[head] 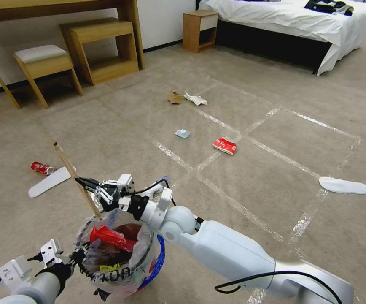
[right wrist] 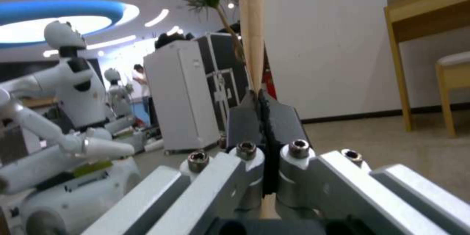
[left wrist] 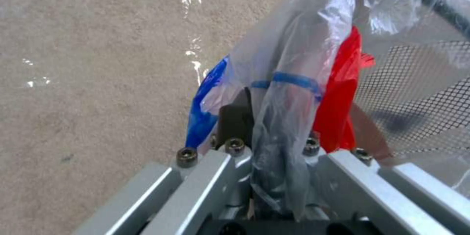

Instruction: Pick up the trash bin and place the garbage on the floor into it.

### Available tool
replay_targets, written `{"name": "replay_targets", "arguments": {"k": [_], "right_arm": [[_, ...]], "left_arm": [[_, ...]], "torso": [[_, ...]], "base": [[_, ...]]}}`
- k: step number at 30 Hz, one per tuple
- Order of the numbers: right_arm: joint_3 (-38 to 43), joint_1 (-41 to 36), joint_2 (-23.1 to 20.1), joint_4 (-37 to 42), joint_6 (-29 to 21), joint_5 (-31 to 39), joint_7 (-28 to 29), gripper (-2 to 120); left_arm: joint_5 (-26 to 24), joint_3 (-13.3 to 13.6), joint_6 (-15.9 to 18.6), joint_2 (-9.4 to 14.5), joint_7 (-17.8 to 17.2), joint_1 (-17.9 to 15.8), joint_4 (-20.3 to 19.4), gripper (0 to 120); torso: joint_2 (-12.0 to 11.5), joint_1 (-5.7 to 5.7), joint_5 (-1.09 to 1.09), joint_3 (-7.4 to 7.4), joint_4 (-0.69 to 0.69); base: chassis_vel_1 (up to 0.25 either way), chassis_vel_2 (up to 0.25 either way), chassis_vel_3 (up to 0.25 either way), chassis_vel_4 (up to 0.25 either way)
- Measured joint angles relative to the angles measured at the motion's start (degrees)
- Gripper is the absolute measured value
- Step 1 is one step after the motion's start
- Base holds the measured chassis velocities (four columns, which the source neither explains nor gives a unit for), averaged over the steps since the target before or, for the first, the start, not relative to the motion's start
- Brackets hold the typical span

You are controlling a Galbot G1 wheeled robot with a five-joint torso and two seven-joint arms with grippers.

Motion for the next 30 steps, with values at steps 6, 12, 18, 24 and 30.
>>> {"name": "replay_targets", "arguments": {"k": [6, 12, 18, 24, 30], "right_arm": [[0.88, -1.60, -1.32, -0.31, 0.42, -1.50, -0.96, 0], [0.87, -2.50, -2.60, -0.15, 0.58, -2.40, -2.15, 0], [0.78, -2.79, -3.09, -0.14, 0.73, -2.84, -2.58, 0], [0.21, -3.35, -3.66, -0.14, 0.95, -3.82, -2.59, 0], [-0.05, -3.34, -3.86, -0.33, 1.58, -4.46, -2.59, 0]], "left_arm": [[-0.86, -1.15, 0.04, 0.81, -0.11, 0.83, -0.83, 0], [-1.87, -1.79, 0.08, 1.21, -0.54, 0.90, -1.21, 0], [-2.35, -2.04, 0.09, 1.26, -0.78, 0.76, -1.22, 0], [-2.73, -2.14, 0.12, 1.33, -1.05, 0.37, -1.26, 0], [-2.48, -1.76, 0.16, 0.95, -1.06, 0.58, -1.47, 0]], "torso": [[0.00, 0.00, 0.01, 0.00, 0.00], [0.00, 0.00, 0.01, 0.00, 0.01], [0.00, 0.00, 0.01, 0.00, 0.00], [0.00, 0.00, 0.01, 0.00, 0.00], [0.00, 0.00, 0.00, 0.00, 0.00]], "base": [[0.000, 0.000, 0.000, 0.000], [0.000, 0.000, 0.000, 0.000], [0.000, 0.000, 0.000, 0.000], [0.000, 0.000, 0.000, 0.000], [0.000, 0.000, 0.000, 0.000]]}}
